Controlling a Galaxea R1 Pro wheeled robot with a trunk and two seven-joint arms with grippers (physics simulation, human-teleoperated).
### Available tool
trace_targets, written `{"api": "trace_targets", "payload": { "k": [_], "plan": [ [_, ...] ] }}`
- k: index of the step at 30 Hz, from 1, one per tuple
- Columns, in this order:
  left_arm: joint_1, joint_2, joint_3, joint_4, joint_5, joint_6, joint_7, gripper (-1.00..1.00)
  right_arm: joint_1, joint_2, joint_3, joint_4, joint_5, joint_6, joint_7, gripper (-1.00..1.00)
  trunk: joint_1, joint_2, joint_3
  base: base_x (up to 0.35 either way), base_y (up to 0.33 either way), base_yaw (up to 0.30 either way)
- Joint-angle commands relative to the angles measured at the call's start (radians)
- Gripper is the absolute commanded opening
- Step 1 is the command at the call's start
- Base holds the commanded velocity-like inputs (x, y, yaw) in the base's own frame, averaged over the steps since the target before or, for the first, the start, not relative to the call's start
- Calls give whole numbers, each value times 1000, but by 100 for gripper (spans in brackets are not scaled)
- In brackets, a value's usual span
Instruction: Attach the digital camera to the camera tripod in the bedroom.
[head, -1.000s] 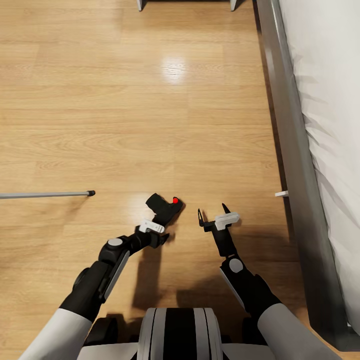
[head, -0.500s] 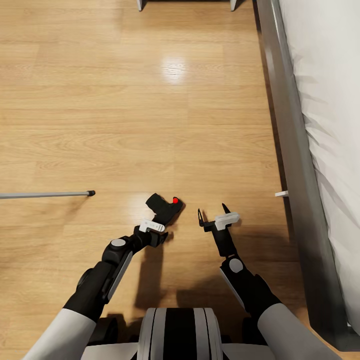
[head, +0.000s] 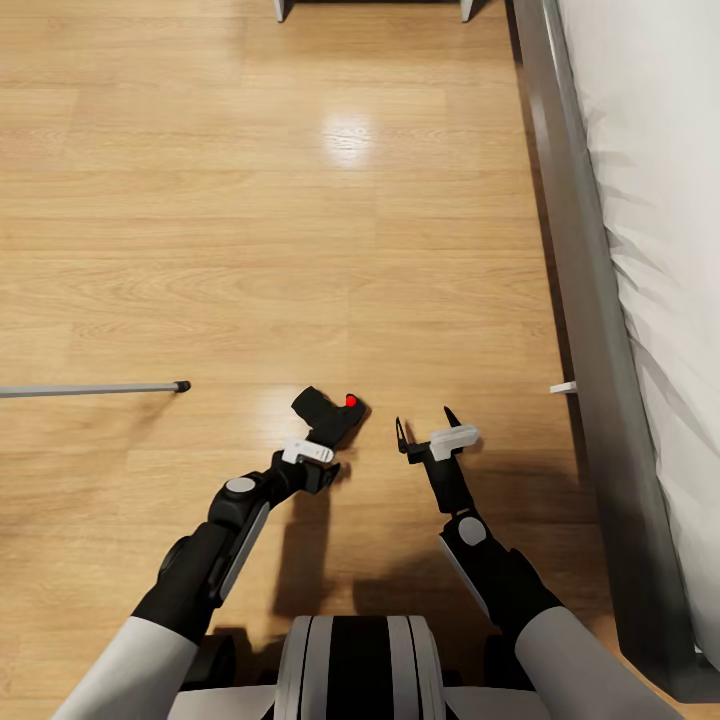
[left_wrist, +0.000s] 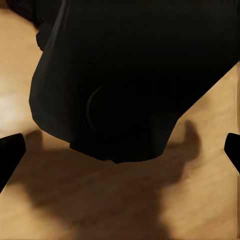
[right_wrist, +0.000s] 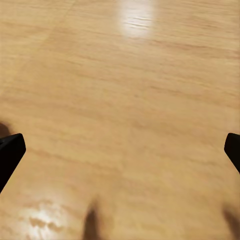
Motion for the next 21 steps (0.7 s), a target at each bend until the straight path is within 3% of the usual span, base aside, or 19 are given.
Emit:
{"api": "trace_targets", "payload": {
  "k": [1, 10, 21],
  "plan": [
    [0, -2, 1, -1, -2, 5, -4, 100, 0, 0, 2, 1, 8, -1, -9, 100, 0, 0, 0, 0, 0, 0],
    [0, -22, 1, 1, -16, -43, -2, 100, 0, 0, 2, 1, 8, -1, -9, 100, 0, 0, 0, 0, 0, 0],
    [0, -25, 1, 1, -37, -54, -2, 100, 0, 0, 2, 1, 8, -1, -9, 100, 0, 0, 0, 0, 0, 0]
  ]
}}
